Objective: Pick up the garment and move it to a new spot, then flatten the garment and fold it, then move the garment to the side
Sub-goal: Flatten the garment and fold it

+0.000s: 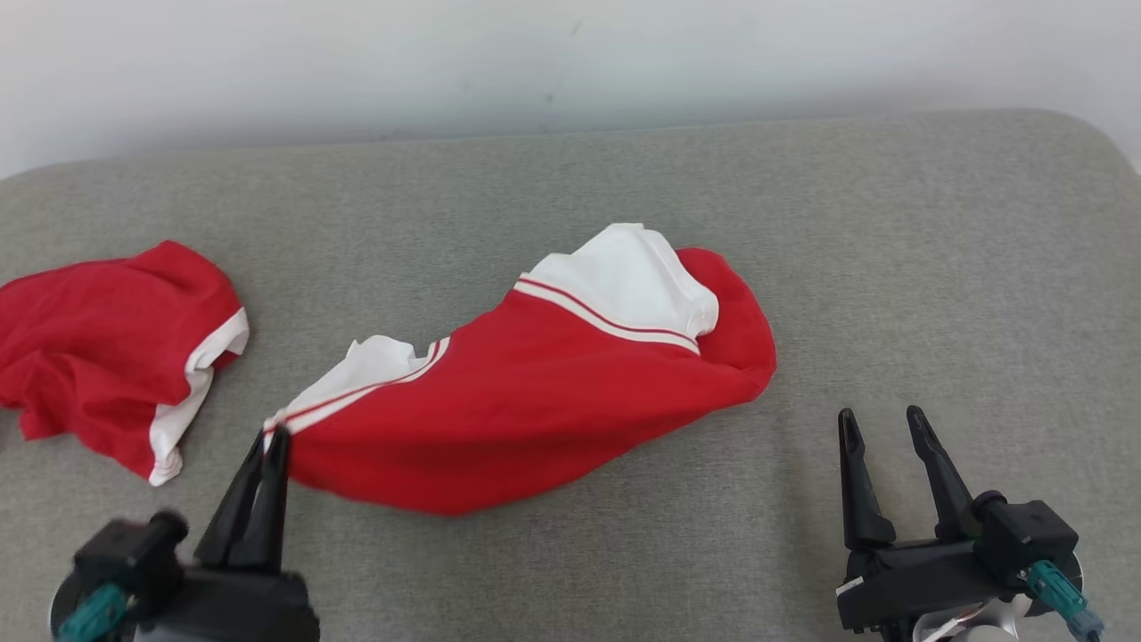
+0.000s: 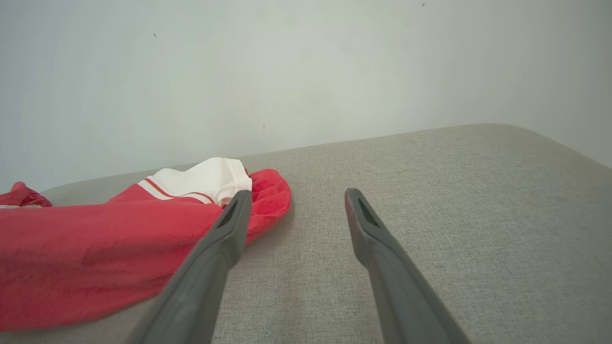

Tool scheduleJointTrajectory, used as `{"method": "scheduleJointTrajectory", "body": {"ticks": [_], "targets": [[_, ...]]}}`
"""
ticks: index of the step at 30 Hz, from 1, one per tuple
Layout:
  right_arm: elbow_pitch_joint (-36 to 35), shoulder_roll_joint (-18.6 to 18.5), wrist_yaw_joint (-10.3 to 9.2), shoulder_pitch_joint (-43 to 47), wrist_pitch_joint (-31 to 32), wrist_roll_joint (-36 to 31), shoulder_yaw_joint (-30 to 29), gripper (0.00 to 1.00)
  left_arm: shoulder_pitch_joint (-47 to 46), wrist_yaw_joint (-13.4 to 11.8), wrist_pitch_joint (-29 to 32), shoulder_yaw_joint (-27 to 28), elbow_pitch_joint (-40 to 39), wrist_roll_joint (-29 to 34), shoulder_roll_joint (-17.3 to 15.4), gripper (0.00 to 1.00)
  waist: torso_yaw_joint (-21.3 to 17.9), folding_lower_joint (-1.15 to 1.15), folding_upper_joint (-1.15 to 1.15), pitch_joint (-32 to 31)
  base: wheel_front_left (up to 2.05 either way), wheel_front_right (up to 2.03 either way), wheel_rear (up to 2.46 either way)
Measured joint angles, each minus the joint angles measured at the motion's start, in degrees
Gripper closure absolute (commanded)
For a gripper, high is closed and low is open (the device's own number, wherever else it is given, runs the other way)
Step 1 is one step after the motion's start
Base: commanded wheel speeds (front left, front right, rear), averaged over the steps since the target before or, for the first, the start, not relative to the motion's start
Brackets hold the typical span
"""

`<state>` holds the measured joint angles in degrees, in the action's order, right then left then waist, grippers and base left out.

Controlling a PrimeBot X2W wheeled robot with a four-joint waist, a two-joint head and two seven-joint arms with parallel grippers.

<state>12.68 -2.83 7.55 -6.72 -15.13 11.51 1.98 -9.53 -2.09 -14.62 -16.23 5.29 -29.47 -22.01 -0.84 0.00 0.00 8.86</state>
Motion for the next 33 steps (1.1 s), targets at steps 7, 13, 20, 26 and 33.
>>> {"method": "scheduleJointTrajectory", "body": {"ticks": [7,13,20,26,33], "targets": [[0.65,0.01,0.00,-0.41,0.00,-0.01,0.16,0.00,9.77,-2.45,-0.11,2.65,1.63,-4.49,2.98,1.00,1.56,0.00,0.00,0.18,0.00,0.00,0.00],[1.13,0.00,0.00,-0.36,0.00,-0.10,0.04,0.00,11.16,-1.83,-0.27,1.49,5.43,-4.27,5.11,0.15,1.60,0.00,0.00,-0.11,0.00,0.00,0.00],[1.44,0.00,0.00,-0.42,0.00,-0.36,0.03,0.00,7.99,-1.32,-0.45,5.00,2.11,-0.96,5.94,0.00,1.48,0.00,0.00,-0.51,0.00,0.00,0.00],[1.82,0.00,0.00,-0.67,0.00,-0.03,0.70,0.00,5.75,0.66,-0.49,8.13,-0.24,2.21,6.75,0.00,0.29,0.00,0.00,-0.74,0.00,0.00,0.00],[1.87,0.00,0.00,-1.55,0.00,0.56,1.38,0.00,-5.31,4.22,1.12,8.27,1.46,4.60,1.67,0.00,-2.92,0.00,0.00,-0.49,0.00,0.00,0.00]]}}
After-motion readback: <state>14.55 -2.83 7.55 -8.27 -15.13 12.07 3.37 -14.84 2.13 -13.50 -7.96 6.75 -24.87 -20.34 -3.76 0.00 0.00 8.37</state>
